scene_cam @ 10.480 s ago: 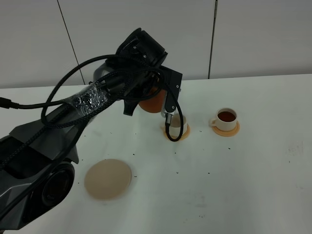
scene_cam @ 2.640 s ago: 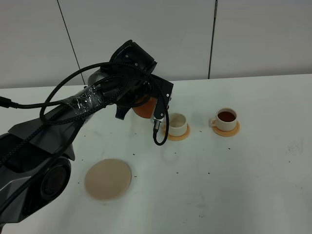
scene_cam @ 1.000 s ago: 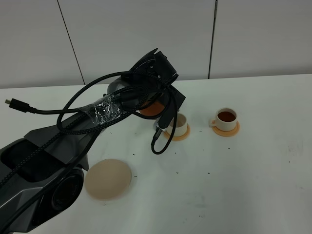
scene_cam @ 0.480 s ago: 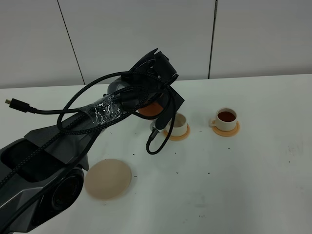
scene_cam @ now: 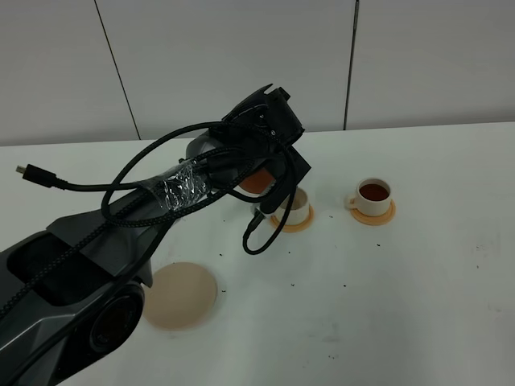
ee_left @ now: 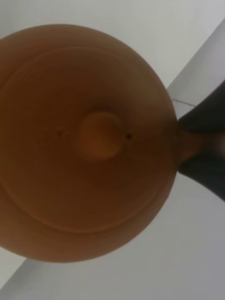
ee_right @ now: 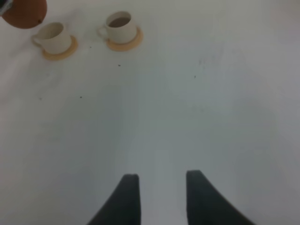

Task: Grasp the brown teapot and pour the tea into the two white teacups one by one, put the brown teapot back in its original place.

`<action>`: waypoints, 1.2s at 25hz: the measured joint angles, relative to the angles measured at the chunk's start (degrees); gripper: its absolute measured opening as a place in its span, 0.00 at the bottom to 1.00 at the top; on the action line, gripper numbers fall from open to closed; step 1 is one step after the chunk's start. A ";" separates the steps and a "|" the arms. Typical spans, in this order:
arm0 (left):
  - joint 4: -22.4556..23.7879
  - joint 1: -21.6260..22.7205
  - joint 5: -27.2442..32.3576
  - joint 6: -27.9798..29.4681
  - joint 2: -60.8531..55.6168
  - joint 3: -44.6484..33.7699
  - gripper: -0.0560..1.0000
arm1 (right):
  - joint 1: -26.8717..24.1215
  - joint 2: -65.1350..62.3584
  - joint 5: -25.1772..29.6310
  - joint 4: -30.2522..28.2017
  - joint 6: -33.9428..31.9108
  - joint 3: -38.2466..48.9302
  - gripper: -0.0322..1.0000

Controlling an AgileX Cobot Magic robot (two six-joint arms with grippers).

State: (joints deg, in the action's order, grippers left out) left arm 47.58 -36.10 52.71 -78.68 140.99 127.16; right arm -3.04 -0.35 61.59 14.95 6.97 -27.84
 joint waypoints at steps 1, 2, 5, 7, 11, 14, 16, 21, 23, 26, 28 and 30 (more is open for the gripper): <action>0.15 -0.05 0.00 -0.06 0.00 0.00 0.22 | 0.00 0.00 0.00 0.00 0.00 0.00 0.26; 0.27 -0.12 0.00 -0.17 0.00 0.00 0.22 | 0.00 0.00 0.00 0.00 0.00 0.00 0.26; 0.82 -0.12 0.00 -0.31 0.00 0.00 0.22 | 0.00 0.00 0.00 0.00 0.00 0.00 0.26; 1.52 -0.21 0.12 -0.36 0.00 0.00 0.22 | 0.00 0.00 0.00 0.00 0.00 0.00 0.26; 3.42 -0.81 0.41 -0.36 0.00 0.00 0.22 | 0.00 0.00 0.00 0.00 0.00 0.00 0.26; 4.13 -1.07 0.41 -0.36 0.00 0.00 0.22 | 0.00 0.00 0.00 0.00 0.00 0.00 0.26; 4.44 -1.15 0.41 -0.36 0.00 0.00 0.22 | 0.00 0.00 0.00 0.00 0.00 0.00 0.26; 6.30 -1.73 0.35 -0.36 0.08 0.00 0.22 | 0.00 0.00 0.00 0.00 0.00 0.00 0.26; 6.61 -1.85 0.35 -0.36 0.39 0.00 0.22 | 0.00 0.00 0.00 0.00 0.00 0.00 0.26; 6.67 -1.90 0.35 -0.36 1.19 0.00 0.22 | 0.00 0.00 0.00 0.00 -0.06 0.00 0.26; 6.90 -2.04 0.40 -0.36 1.53 0.00 0.22 | 0.00 0.00 0.00 0.00 -0.06 0.00 0.26; 7.52 -2.31 0.40 -0.36 1.60 0.00 0.22 | 0.00 0.00 0.00 0.00 -0.03 0.00 0.26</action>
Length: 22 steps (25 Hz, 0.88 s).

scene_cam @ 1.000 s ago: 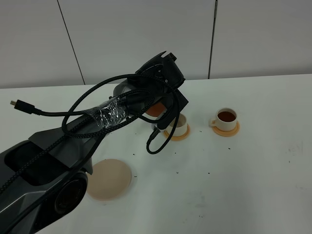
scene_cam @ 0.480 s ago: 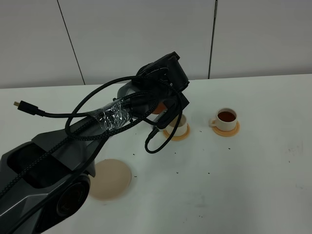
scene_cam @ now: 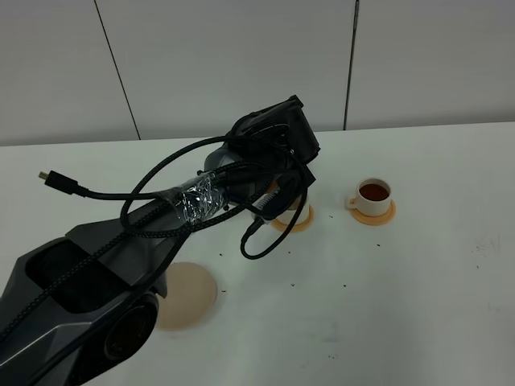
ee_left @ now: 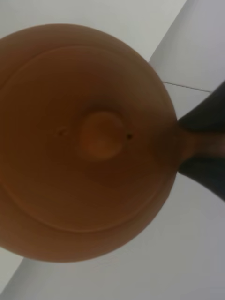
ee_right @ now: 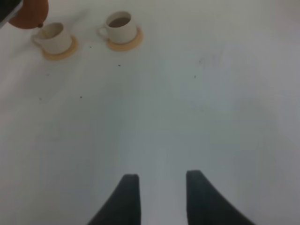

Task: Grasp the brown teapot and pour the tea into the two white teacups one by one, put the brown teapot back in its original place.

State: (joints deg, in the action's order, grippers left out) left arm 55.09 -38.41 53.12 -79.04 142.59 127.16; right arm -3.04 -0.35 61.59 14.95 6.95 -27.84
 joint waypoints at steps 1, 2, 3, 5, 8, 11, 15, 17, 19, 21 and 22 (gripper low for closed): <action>0.35 -0.08 0.00 0.00 0.00 0.00 0.22 | 0.00 0.00 0.00 0.00 0.00 0.00 0.26; 0.88 -0.13 -0.05 0.00 0.00 0.00 0.22 | 0.00 0.00 0.00 0.00 0.00 0.00 0.26; 1.22 -0.20 -0.05 0.00 0.00 0.00 0.22 | 0.00 0.00 0.00 0.00 0.00 0.00 0.26; 1.30 -0.28 -0.05 0.00 0.00 0.00 0.22 | 0.00 0.00 0.00 0.00 0.00 0.00 0.26; 1.66 -0.50 -0.05 0.00 0.00 0.00 0.22 | 0.00 0.00 0.00 0.00 0.02 0.00 0.26; 2.46 -0.56 -0.11 0.00 0.00 0.00 0.22 | 0.00 0.00 0.00 0.00 0.02 0.00 0.26; 2.58 -0.56 -0.11 0.00 0.00 0.00 0.22 | 0.00 0.00 0.00 0.00 0.02 0.00 0.26; 2.58 -0.56 -0.11 -0.05 0.00 0.00 0.22 | 0.00 0.00 0.00 0.00 0.02 0.00 0.26; 2.58 -0.56 -0.30 -0.11 0.00 0.00 0.22 | 0.00 0.00 0.00 0.00 0.02 0.00 0.26; 2.58 -0.56 -0.69 -0.16 0.00 0.00 0.22 | 0.00 0.00 0.00 0.00 0.02 0.00 0.26; 2.58 -0.56 -0.75 -0.16 0.00 0.00 0.22 | 0.00 0.00 0.00 0.00 0.02 0.00 0.26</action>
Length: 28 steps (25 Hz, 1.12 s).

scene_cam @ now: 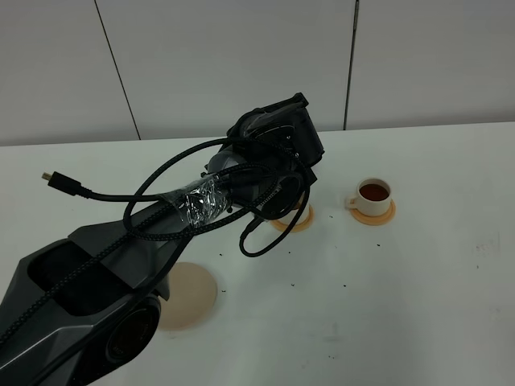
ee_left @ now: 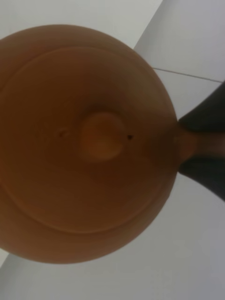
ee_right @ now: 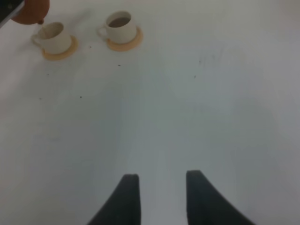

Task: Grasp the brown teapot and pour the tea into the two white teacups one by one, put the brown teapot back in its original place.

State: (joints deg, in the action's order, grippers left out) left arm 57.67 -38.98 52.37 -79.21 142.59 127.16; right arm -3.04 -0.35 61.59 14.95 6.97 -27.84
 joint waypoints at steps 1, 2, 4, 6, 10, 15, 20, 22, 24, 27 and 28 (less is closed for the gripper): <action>0.00 0.00 0.00 0.00 0.00 0.00 0.22 | 0.00 0.00 0.00 0.00 0.00 0.00 0.26; 0.00 0.00 -0.06 -0.04 0.00 0.00 0.22 | 0.00 0.00 0.00 0.00 0.00 0.00 0.26; 0.00 0.00 -0.18 -0.04 0.00 0.00 0.22 | 0.00 0.00 0.00 0.00 -0.06 0.00 0.26; 0.00 0.00 -0.18 -0.04 0.00 0.00 0.22 | 0.00 0.00 0.00 0.00 -0.06 0.00 0.26; -0.05 0.00 -0.18 -0.04 0.00 0.00 0.22 | 0.00 0.00 0.00 0.00 -0.02 0.00 0.26; -0.05 0.00 -0.36 -0.04 0.00 0.00 0.22 | 0.00 0.00 0.00 0.00 -0.02 0.00 0.26; -0.05 0.00 -0.36 -0.04 0.00 0.00 0.22 | 0.00 0.00 0.00 0.00 0.00 0.00 0.26; -0.05 0.00 -0.36 -0.04 0.00 0.00 0.22 | 0.00 0.00 0.00 0.00 0.00 0.00 0.26; 0.04 0.00 -0.36 -0.11 0.00 0.00 0.22 | 0.00 0.00 0.00 0.00 0.00 0.00 0.26; 0.20 0.00 -0.36 -0.97 0.00 0.00 0.22 | 0.00 0.00 0.00 0.00 0.00 0.00 0.26; 0.19 0.00 -0.36 -1.18 0.00 0.00 0.22 | 0.00 0.00 0.00 0.00 0.00 0.00 0.26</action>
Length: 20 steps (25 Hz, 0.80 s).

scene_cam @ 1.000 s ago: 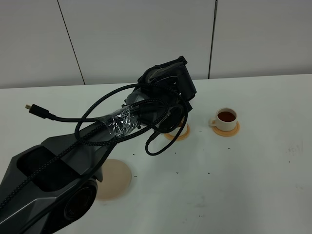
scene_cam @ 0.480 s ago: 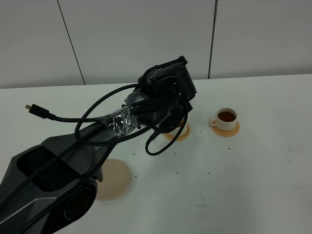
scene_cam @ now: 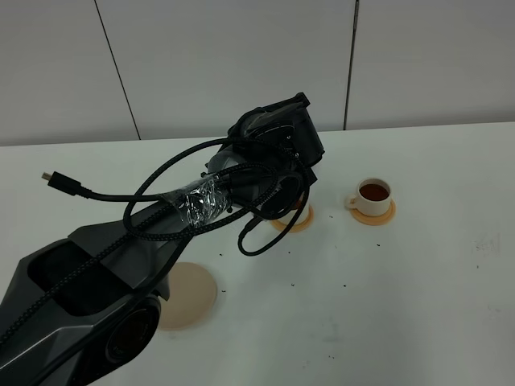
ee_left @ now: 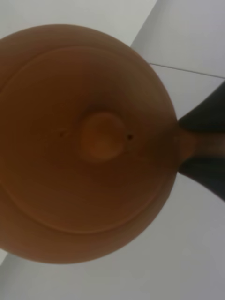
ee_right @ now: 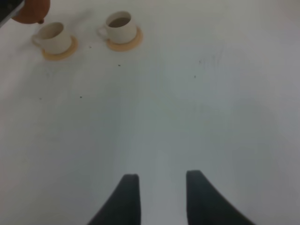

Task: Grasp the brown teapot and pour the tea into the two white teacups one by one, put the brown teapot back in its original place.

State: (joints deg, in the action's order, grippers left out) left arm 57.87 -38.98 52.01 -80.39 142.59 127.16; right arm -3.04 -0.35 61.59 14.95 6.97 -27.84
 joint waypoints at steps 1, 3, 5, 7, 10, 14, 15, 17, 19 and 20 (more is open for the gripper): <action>0.00 0.00 0.00 -0.04 0.00 0.00 0.22 | 0.00 0.00 0.00 0.00 0.00 0.00 0.26; 0.00 0.00 0.00 -0.16 0.00 0.00 0.22 | 0.00 0.00 0.00 0.00 0.00 0.00 0.26; 0.13 0.00 0.00 -0.23 0.00 0.00 0.22 | 0.00 0.00 0.00 0.00 0.00 0.00 0.26; 0.26 0.00 0.00 -0.23 0.00 0.00 0.22 | 0.00 0.00 0.00 0.00 0.00 0.00 0.26; 0.69 0.00 -0.06 -0.23 0.00 0.00 0.22 | 0.00 0.00 0.00 0.00 0.00 0.00 0.26; 1.38 0.00 -0.23 -0.29 0.00 0.00 0.22 | 0.00 0.00 0.00 0.00 0.00 0.00 0.26; 1.50 0.00 -0.24 -0.29 0.00 0.00 0.22 | 0.00 0.00 0.00 0.00 0.00 0.00 0.26; 1.50 0.00 -0.41 -0.34 0.00 0.00 0.22 | 0.00 0.00 0.00 0.00 0.00 0.00 0.26; 1.50 0.00 -0.43 -0.34 0.00 0.00 0.22 | 0.00 0.00 0.00 0.00 0.00 0.00 0.26; 1.50 0.00 -0.43 -0.34 0.00 0.00 0.22 | 0.00 0.00 0.00 0.00 0.00 0.00 0.26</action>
State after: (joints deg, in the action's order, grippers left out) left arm 59.36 -38.98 51.58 -80.73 142.59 127.16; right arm -3.04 -0.35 61.59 14.95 6.97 -27.84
